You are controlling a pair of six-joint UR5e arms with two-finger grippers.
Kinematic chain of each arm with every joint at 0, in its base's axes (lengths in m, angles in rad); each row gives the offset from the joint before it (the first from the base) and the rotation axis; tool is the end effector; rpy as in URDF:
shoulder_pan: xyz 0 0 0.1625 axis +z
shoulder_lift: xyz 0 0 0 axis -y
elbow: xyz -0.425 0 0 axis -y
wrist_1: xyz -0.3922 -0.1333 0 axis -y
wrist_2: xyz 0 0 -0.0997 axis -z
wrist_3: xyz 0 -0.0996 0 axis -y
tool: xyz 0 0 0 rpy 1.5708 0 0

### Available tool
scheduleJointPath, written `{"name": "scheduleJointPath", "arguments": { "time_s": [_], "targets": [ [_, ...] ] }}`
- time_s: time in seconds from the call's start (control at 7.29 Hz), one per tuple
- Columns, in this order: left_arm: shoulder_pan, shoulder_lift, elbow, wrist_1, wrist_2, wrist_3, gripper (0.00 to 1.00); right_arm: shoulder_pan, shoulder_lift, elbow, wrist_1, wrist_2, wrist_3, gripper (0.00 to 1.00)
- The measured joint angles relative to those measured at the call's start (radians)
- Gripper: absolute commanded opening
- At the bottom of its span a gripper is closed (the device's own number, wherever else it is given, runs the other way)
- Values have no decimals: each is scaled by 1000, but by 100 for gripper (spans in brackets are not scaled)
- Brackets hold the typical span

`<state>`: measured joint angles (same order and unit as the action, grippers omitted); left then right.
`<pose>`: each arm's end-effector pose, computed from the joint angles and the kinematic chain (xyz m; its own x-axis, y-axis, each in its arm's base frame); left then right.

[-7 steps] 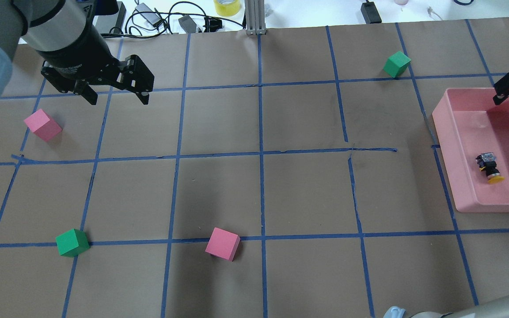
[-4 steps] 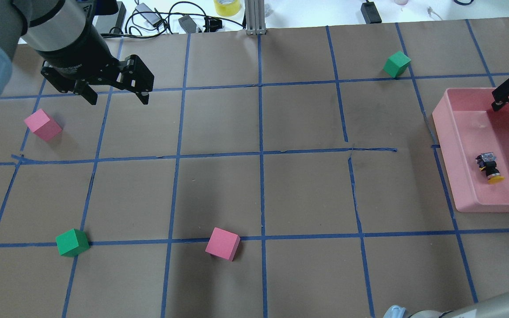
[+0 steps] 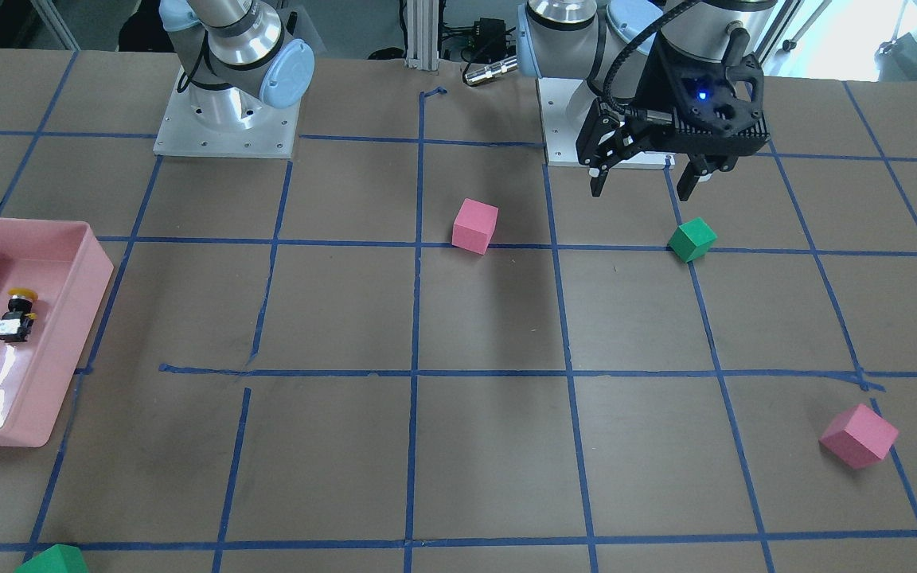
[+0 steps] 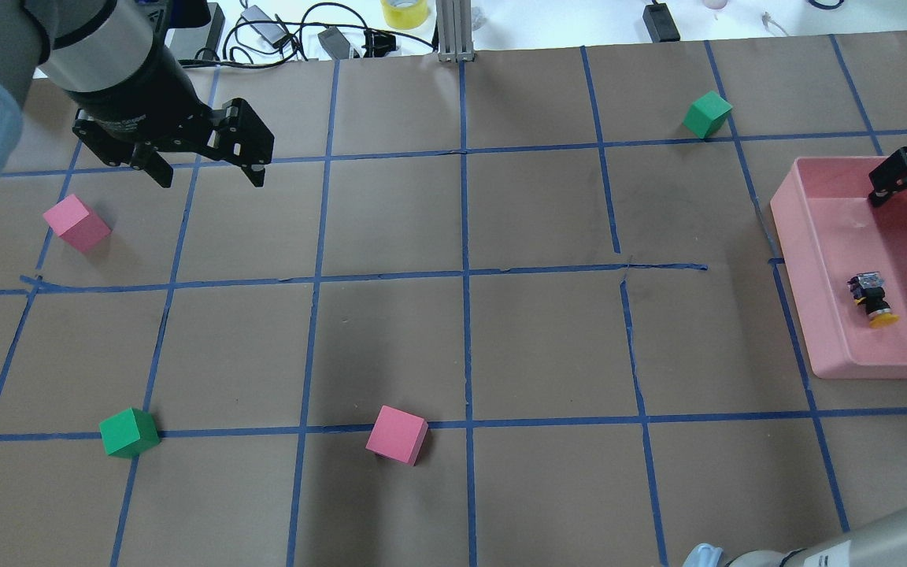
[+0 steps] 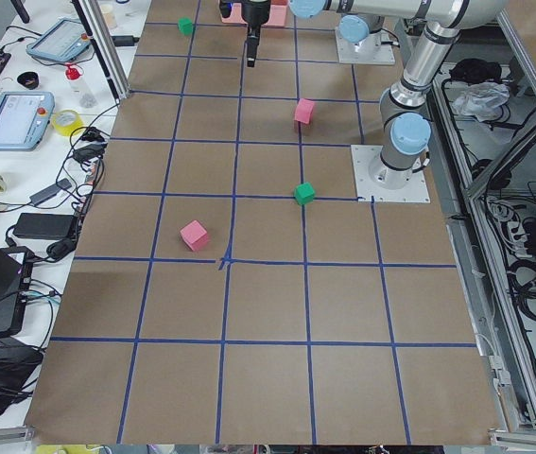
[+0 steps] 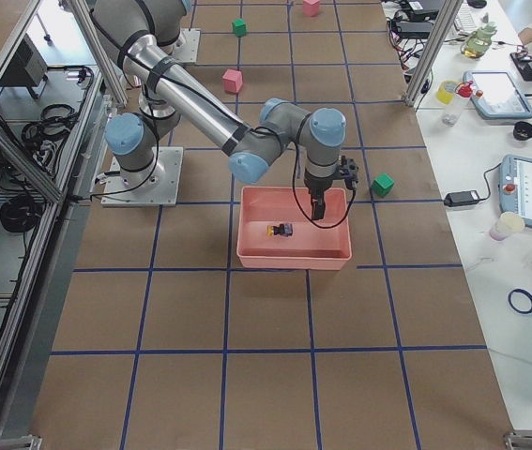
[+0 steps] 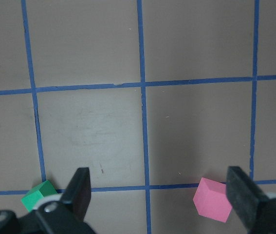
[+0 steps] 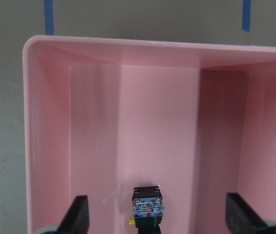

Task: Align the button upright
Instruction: 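Move the right gripper over the black button switch inside the pink bin, then lower the right gripper into the bin and grasp the button switch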

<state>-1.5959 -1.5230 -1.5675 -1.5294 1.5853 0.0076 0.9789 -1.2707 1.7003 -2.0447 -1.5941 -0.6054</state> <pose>-0.1439 -0.4764 0.5171 -0.9994 0.0313 -0.0151 0.0326 0.9952 -0.0922 -0.2184 -0.5596 0.3101 -0.9989 -0.0125 0.0443 -0.0135 0.9996 -0.0232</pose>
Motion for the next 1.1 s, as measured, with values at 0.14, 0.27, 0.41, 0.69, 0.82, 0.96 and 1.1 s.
{"name": "scheduleJointPath", "arguments": {
  "time_s": [0.14,0.27,0.41,0.69,0.82,0.96,1.1],
  "targets": [
    [0,-1,0,0,0,0,100,-2,7,29,-31,-7,0,100],
    [0,-2,1,0,0,0,100,-5,15,63,-71,-9,0,100],
    [1,-3,1,1,2,1,100,-10,26,89,-108,-9,-1,100],
    [1,-3,1,0,2,0,100,-38,57,116,-141,-1,-9,100],
    [1,-3,3,0,1,0,100,-48,66,126,-145,1,-21,100],
    [2,-3,3,0,0,0,100,-53,72,134,-147,2,-28,100],
    [2,-3,3,0,0,0,100,-56,77,139,-149,2,-31,100]
  ]
}}
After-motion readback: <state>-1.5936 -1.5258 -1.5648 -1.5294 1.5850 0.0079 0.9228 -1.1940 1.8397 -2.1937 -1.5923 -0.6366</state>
